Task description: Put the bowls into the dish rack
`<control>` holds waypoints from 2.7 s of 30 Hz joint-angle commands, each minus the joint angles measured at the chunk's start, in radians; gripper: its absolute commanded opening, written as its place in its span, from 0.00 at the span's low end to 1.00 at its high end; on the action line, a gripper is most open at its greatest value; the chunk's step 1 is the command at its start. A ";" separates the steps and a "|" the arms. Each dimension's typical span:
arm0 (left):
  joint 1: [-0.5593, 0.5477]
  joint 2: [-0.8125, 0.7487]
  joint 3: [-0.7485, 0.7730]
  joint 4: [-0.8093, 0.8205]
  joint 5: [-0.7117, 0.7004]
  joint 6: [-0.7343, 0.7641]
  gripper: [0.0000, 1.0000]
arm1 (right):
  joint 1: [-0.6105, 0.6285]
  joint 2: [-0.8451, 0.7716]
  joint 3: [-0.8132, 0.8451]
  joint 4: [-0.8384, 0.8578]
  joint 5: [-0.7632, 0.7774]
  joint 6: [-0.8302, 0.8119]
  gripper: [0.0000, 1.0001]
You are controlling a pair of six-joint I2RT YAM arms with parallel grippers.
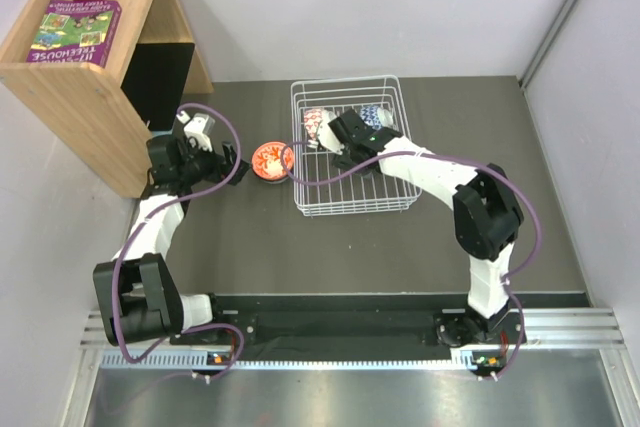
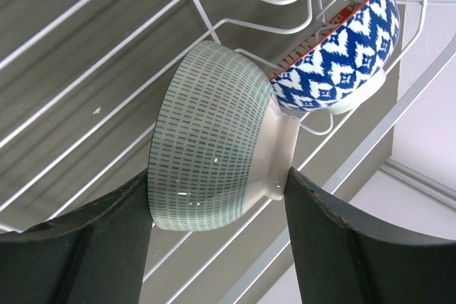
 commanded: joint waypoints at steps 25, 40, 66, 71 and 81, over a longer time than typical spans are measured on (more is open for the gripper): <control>0.007 -0.024 -0.012 0.060 0.038 0.005 0.99 | 0.004 0.083 0.000 0.006 0.147 -0.072 0.20; 0.008 -0.023 -0.012 0.058 0.039 0.011 0.99 | 0.023 0.095 0.008 -0.057 0.121 -0.072 0.91; -0.016 0.215 0.107 0.050 -0.043 0.043 0.99 | 0.041 -0.048 0.186 -0.078 0.009 0.025 1.00; -0.076 0.296 0.149 0.073 -0.137 0.060 0.99 | 0.031 -0.081 0.203 -0.046 0.006 0.054 1.00; -0.222 0.376 0.268 0.050 -0.287 0.100 0.56 | -0.037 -0.090 0.223 0.006 0.034 0.106 1.00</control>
